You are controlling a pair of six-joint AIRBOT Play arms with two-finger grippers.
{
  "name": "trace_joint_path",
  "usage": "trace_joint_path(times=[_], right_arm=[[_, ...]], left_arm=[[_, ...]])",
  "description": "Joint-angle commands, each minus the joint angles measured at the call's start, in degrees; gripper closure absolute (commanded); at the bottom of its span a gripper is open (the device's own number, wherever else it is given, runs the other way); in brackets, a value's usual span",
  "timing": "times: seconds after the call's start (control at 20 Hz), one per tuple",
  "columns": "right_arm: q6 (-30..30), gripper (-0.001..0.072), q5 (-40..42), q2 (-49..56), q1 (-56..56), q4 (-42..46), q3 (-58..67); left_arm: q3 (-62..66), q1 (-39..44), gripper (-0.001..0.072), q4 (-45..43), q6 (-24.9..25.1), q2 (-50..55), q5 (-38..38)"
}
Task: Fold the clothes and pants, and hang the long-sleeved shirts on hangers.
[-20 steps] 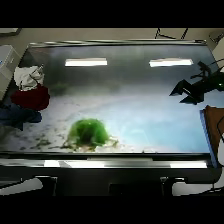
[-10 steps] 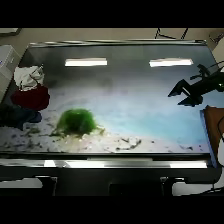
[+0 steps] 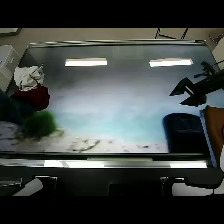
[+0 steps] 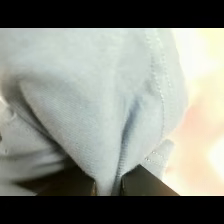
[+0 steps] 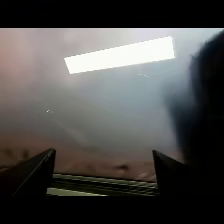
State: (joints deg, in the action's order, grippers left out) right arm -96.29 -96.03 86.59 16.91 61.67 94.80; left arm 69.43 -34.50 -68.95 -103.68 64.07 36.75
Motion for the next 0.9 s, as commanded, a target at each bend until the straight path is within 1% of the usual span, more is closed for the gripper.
trace_joint_path(times=[0.0,0.1,0.2,0.25,0.35,0.4,0.45,0.55,0.7,0.8,0.85], right_arm=[[0.13,0.002,-0.07,-2.08,-0.02,0.0,-0.02],[0.79,0.002,-0.04,-3.41,-0.04,0.0,-0.02],[1.22,0.0021,0.26,-4.94,-0.02,0.02,-0.02],[1.44,0.0021,0.96,-5.81,-0.02,0.04,-0.02],[2.25,0.0021,2.29,-7.54,-0.02,0.07,0.0],[2.78,0.0021,2.89,-8.39,-0.02,0.24,0.0],[2.97,0.0021,3.56,-9.38,-0.02,1.03,0.0],[4.48,0.0021,4.28,-11.08,-0.02,3.52,0.0],[5.7,0.0021,3.04,-12.0,-0.02,8.44,-0.02],[5.79,0.0024,2.97,-12.0,-0.02,10.58,-0.02],[6.4,0.0035,3.19,-11.98,-0.02,10.99,-0.07]], left_arm=[[-0.02,10.25,0.0682,0.22,-2.43,-19.37,-7.69],[-0.02,21.4,0.0682,0.22,-2.45,-26.56,-7.89],[-0.02,35.12,0.0682,0.22,-2.45,-29.49,-9.18],[-0.04,42.12,0.0682,0.2,-2.43,-29.38,-10.93],[-1.11,55.6,0.0682,0.17,-2.4,-26.84,-17.86],[-1.86,61.22,0.0682,0.17,-2.43,-24.39,-21.05],[-2.36,65.33,0.0682,0.2,-2.45,-21.55,-22.27],[-3.28,70.69,0.0682,0.2,-3.08,-13.84,-21.0],[-6.43,71.71,0.0682,0.2,-8.74,-1.92,-14.78],[-9.09,71.97,0.0681,0.63,-14.03,6.51,-7.72],[-10.08,72.39,0.0681,1.62,-15.34,10.43,-4.83]])
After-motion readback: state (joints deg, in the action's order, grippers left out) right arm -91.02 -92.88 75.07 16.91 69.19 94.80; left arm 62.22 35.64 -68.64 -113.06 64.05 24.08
